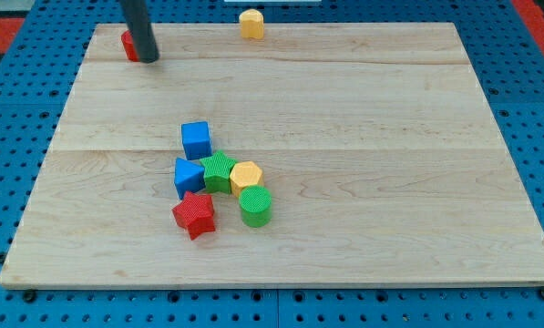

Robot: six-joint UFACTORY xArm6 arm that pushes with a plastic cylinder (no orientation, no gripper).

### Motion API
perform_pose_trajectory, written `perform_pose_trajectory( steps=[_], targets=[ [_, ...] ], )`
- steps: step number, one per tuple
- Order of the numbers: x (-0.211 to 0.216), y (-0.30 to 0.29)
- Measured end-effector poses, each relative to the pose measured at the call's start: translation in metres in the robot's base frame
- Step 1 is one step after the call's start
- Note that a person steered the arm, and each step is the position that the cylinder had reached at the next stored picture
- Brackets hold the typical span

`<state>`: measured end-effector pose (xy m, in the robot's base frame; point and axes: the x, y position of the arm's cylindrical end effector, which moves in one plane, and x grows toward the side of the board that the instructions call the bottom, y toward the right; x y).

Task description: Slide the yellow heart diagonally to the top right of the red circle

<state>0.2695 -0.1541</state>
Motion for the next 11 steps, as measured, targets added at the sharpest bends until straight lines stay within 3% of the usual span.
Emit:
perform_pose_trajectory(
  steps=[1, 2, 3, 4, 5, 7, 8, 9, 11],
  targets=[
    [-0.025, 0.122],
    [-0.073, 0.201],
    [-0.075, 0.187],
    [-0.077, 0.118],
    [-0.062, 0.096],
    [0.034, 0.064],
    [-0.041, 0.101],
    [-0.077, 0.100],
    [-0.077, 0.076]
  ],
)
